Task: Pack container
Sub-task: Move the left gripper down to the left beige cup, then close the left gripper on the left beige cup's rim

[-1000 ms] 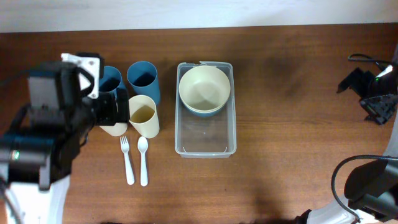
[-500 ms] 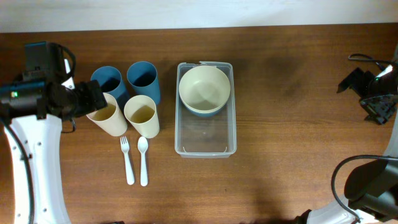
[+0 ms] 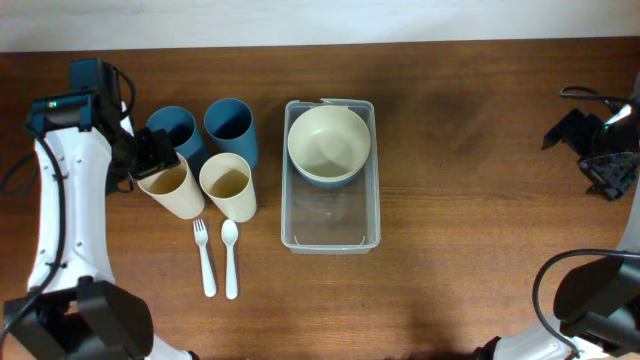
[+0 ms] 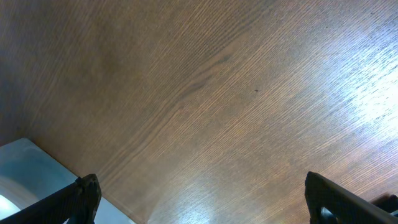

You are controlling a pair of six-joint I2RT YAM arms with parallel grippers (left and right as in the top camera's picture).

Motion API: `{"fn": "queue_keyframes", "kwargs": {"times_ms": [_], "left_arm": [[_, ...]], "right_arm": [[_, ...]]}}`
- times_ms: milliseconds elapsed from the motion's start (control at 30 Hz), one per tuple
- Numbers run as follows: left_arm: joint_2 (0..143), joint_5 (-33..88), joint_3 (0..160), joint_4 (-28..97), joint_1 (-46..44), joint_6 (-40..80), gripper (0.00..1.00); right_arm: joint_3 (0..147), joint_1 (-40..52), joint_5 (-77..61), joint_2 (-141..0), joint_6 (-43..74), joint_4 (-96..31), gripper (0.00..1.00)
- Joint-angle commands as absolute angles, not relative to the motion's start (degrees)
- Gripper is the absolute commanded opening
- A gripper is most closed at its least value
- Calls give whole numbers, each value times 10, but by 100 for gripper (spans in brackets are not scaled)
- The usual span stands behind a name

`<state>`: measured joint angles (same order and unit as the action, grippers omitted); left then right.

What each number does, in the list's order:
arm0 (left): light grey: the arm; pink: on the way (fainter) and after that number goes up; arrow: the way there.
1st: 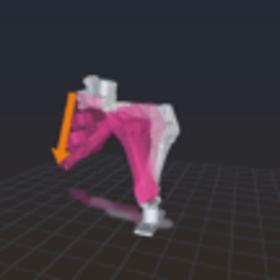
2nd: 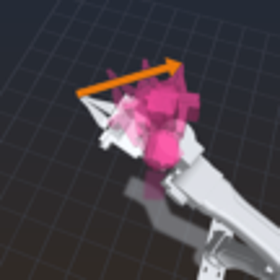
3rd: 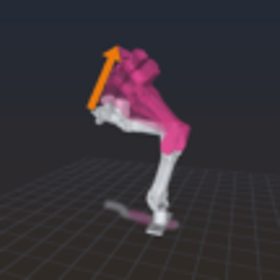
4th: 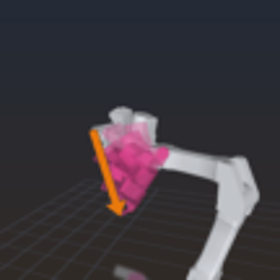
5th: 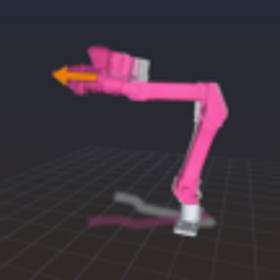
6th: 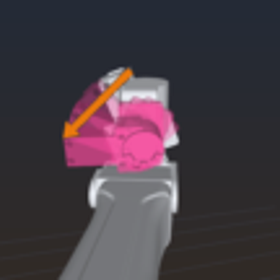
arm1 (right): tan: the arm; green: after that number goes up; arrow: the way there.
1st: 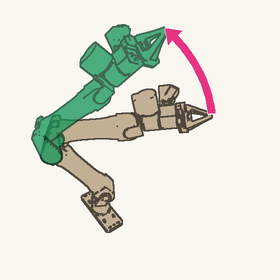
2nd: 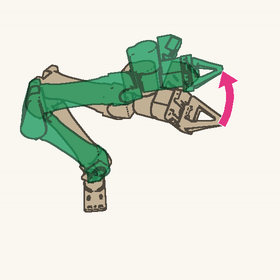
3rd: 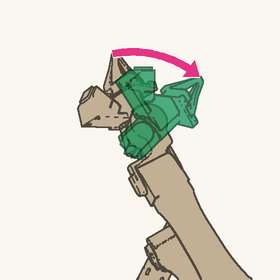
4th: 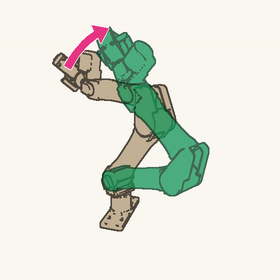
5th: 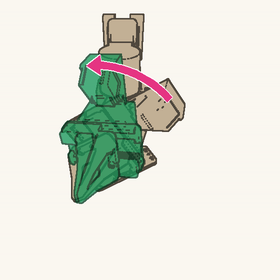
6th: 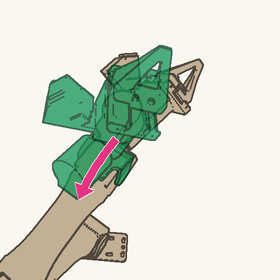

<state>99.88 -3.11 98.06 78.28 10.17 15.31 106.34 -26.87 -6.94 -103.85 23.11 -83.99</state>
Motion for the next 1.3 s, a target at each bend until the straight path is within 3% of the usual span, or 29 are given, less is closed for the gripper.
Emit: {"fn": "queue_keyframes", "kwargs": {"times_ms": [0,400,533,600,633,800,933,1267], "left_arm": [[1010,-23,983,785,120,170,96],[1041,-20,918,752,144,171,92],[1051,-21,912,738,144,171,72],[1052,-22,910,728,144,171,44],[1052,-23,910,726,144,171,36],[1052,-23,909,720,144,171,29],[1052,-23,909,725,144,171,4],[1039,-23,914,745,144,157,1]], "right_arm": [[1071,-271,-66,-1026,227,-840,99],[1071,-271,-66,-1026,227,-840,99],[1071,-271,-66,-1026,227,-840,99],[1071,-271,-66,-1026,227,-840,99],[1071,-271,-66,-1026,227,-840,99],[1071,-271,-66,-1026,227,-840,99],[1071,-271,-66,-1026,227,-840,99],[1071,-271,-66,-1026,227,-840,99]]}}
